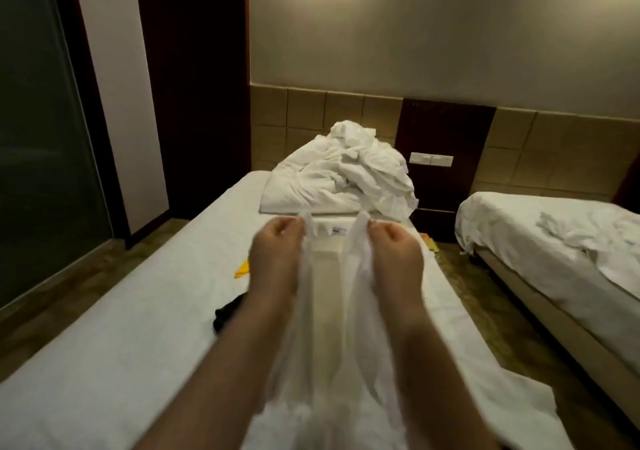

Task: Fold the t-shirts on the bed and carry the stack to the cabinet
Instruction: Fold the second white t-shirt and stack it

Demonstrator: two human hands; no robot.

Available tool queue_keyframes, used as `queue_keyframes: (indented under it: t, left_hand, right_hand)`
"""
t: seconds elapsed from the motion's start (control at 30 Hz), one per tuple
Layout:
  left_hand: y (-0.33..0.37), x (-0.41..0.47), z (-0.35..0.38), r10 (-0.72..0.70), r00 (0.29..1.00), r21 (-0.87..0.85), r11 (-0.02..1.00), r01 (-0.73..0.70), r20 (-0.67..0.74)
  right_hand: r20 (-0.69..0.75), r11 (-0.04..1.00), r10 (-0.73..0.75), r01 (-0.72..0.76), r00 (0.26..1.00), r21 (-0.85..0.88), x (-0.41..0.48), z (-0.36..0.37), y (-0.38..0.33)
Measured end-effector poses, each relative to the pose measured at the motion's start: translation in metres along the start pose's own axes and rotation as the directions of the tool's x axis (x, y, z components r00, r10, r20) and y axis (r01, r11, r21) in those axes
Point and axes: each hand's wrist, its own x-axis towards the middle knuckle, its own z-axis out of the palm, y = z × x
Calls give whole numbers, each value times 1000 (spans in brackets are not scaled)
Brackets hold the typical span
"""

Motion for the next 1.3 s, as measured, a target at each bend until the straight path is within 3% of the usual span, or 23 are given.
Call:
queue_keyframes:
  t: [0.13,0.33,0.5,0.6,0.77,0.97,1.13,1.3]
  left_hand:
    - [-38,-40,2,126,991,215,968,-133,43]
    - [-51,-47,-13,145,989,223,964,-142,5]
    - [-52,-48,-14,98,994,194,975,-105,46]
    - [-51,-50,-14,96,992,174,979,-109,80]
    - [-51,-45,-18,91,985,219,968,-123,149]
    - [-36,-29,-21,132,957,201,962,-187,256]
    - [12,5,-19,178,879,103,963,-248,443]
    - [67,42,-9,251,841,65,945,-320,480]
  right_hand:
    - [3,997,-74,74,997,-28,-62,24,19]
    - [82,990,-73,82,994,-111,-76,25,32]
    - [139,914,-229,262,963,-309,-77,24,31]
    - [204,931,-237,282,950,-231,-75,20,31]
    - [318,990,-127,139,940,-15,-68,11,36]
    - [262,941,-223,278,939,-192,-40,4,36]
    - [537,892,-299,430,789,-136,11,2,-3]
    - [536,864,-397,500,745,-54,51,6,-62]
